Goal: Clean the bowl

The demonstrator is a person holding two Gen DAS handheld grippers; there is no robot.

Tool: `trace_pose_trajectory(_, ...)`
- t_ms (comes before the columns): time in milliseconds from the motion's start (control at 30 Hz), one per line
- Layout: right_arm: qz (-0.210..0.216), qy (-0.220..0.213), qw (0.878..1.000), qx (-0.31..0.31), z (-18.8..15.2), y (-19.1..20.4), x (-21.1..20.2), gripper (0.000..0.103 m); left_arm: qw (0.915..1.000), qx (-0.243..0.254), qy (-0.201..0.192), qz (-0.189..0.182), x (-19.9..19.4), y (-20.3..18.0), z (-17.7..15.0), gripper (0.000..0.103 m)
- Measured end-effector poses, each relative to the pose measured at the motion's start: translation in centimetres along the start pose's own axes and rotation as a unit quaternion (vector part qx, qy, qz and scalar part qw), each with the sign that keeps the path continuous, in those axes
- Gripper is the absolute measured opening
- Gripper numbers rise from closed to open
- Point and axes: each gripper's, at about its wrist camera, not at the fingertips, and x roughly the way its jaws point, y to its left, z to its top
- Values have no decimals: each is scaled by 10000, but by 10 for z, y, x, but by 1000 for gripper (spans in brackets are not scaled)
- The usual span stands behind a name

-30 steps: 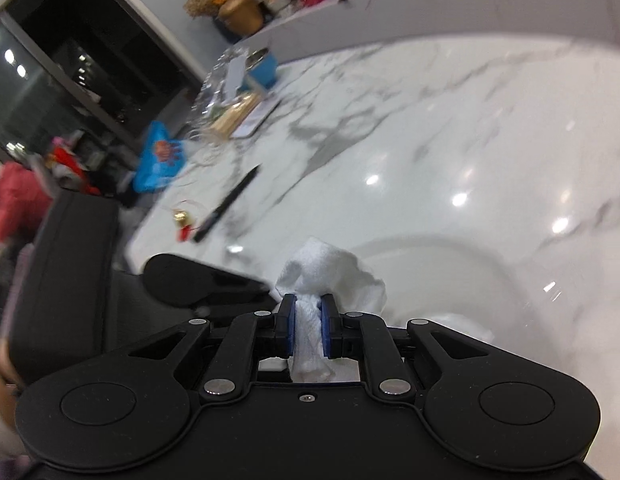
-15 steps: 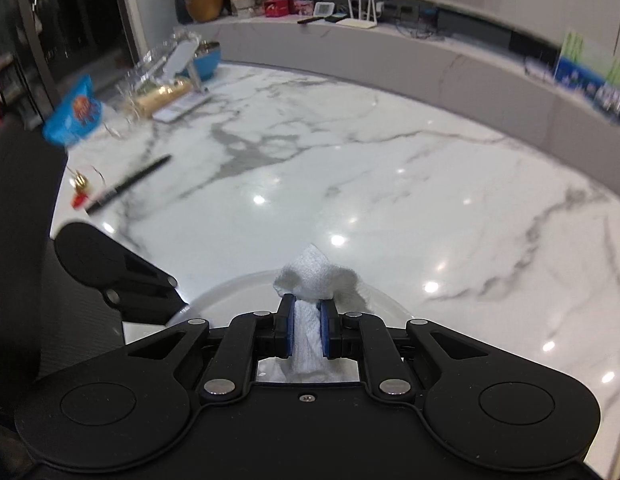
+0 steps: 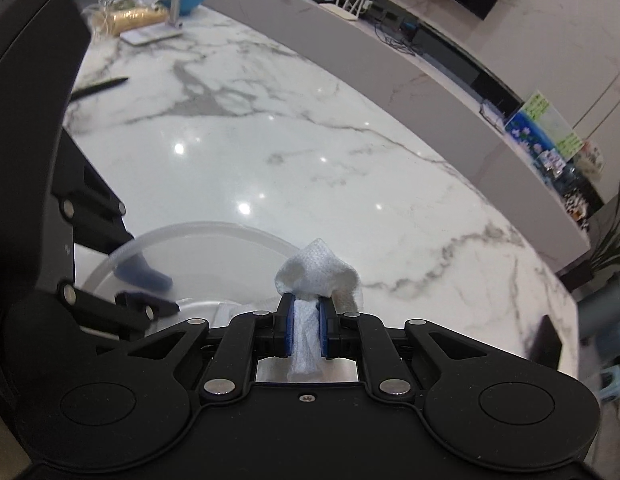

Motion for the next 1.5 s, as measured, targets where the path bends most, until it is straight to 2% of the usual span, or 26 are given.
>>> trace_pose_trajectory(433, -198, 470, 9978, -422, -4, 5, -3, 10, 9999, -57, 4, 139, -5, -10, 1, 9)
trace_pose_trajectory(933, 134, 1101, 9913, -711, -22, 9, -20, 10, 9997, -161, 28, 206, -15, -15, 2, 9)
trace_pose_trajectory(1500, 502, 1298, 9845, -1072, -24, 33, -35, 10, 9995, -263, 70, 146, -14, -14, 2, 10)
